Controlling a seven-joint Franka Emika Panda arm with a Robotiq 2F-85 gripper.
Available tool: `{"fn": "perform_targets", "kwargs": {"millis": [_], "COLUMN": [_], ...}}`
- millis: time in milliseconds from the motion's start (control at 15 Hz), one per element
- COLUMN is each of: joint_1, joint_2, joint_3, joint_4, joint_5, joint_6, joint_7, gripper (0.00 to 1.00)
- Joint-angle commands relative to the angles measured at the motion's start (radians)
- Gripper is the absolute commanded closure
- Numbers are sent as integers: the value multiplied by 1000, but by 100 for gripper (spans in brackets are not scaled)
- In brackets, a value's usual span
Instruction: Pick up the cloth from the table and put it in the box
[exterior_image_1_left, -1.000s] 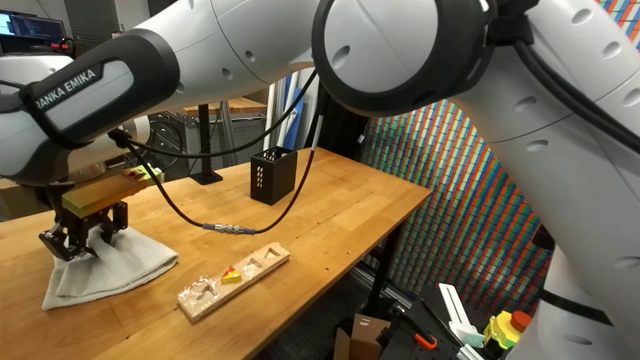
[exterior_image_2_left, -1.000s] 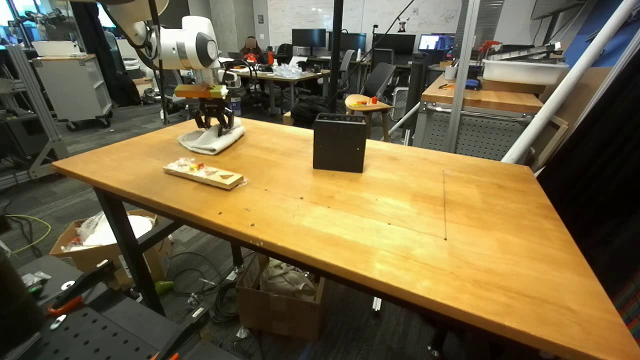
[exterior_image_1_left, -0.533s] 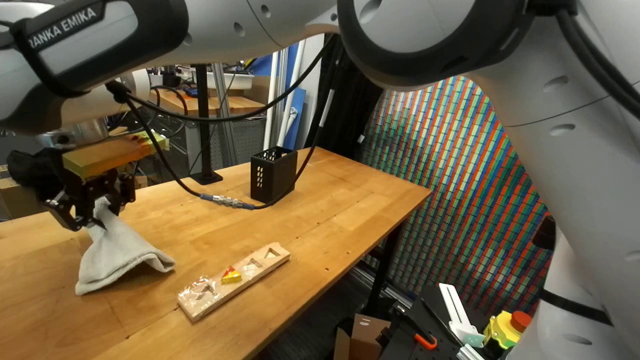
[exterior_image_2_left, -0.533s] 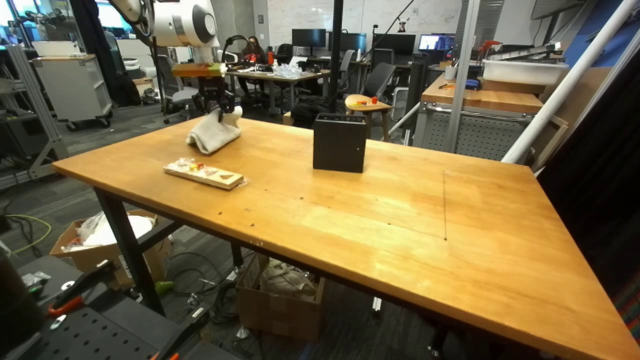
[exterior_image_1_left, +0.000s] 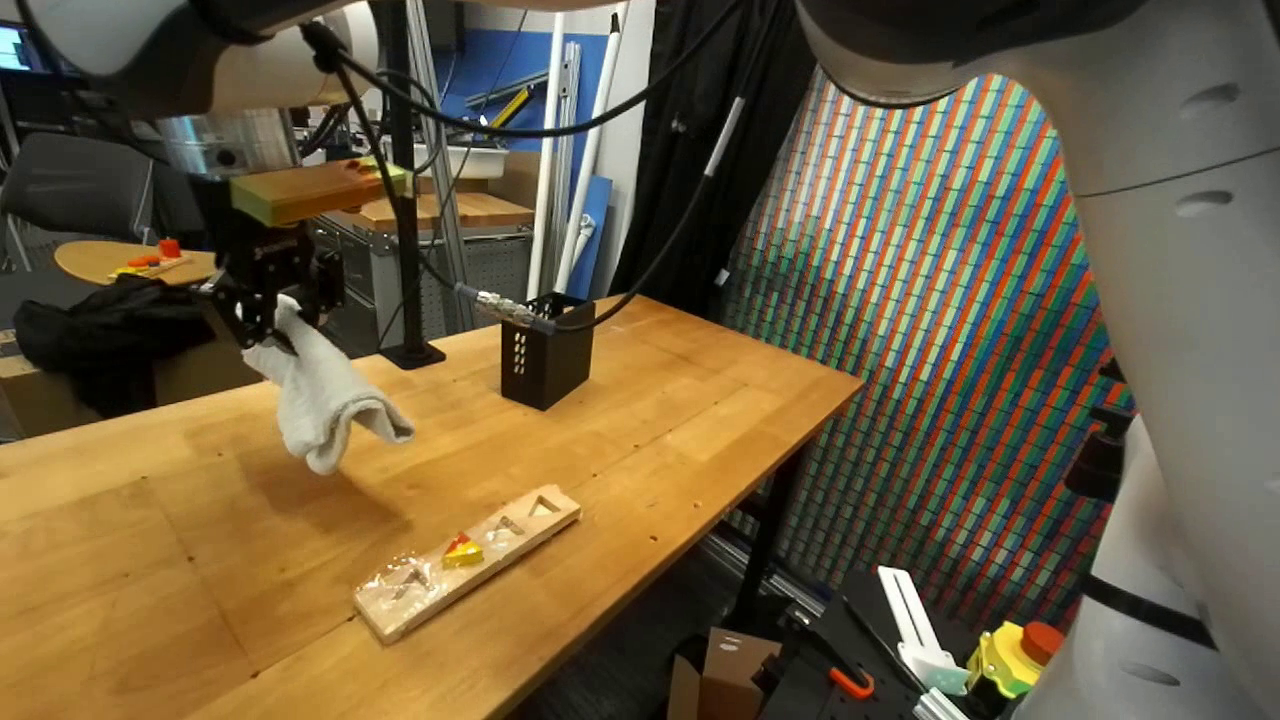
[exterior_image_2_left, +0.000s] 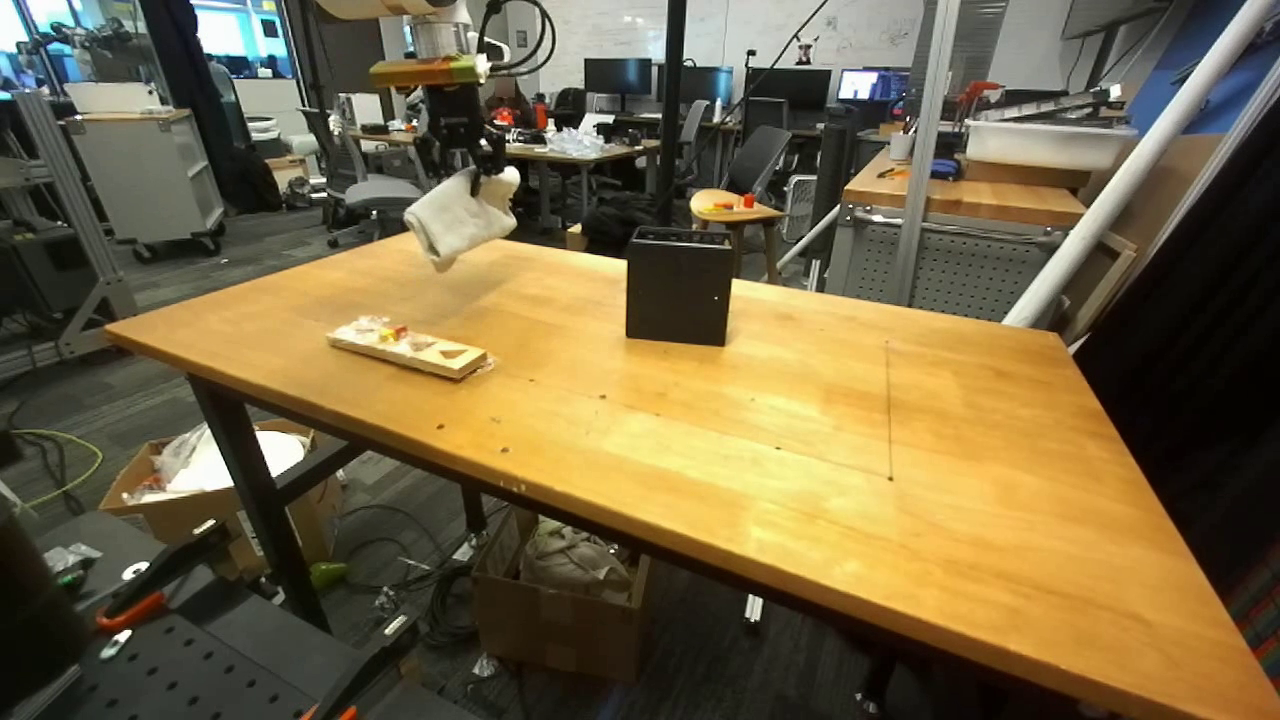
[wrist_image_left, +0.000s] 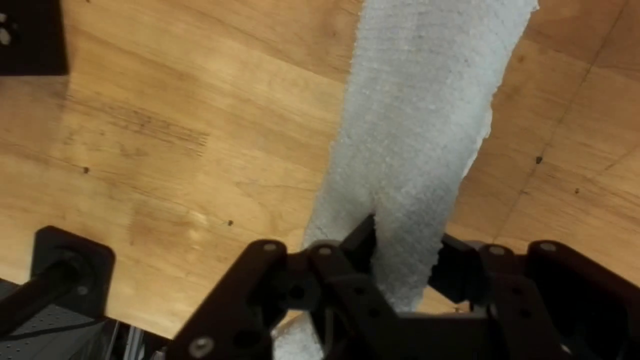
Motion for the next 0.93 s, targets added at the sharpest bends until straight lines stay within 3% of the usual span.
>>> {"fn": "perform_targets", "kwargs": {"millis": [0, 467, 867], "joint_1": [-66, -207, -294], "joint_2": [-120, -220, -204], "joint_3": [-16, -52, -79], "joint_4": [-88, -129, -75], "joint_5": [3, -3, -1], "joint_6": [-33, -80, -117], "joint_7": [-102, -310, -474], "gripper": [96, 96, 96]}}
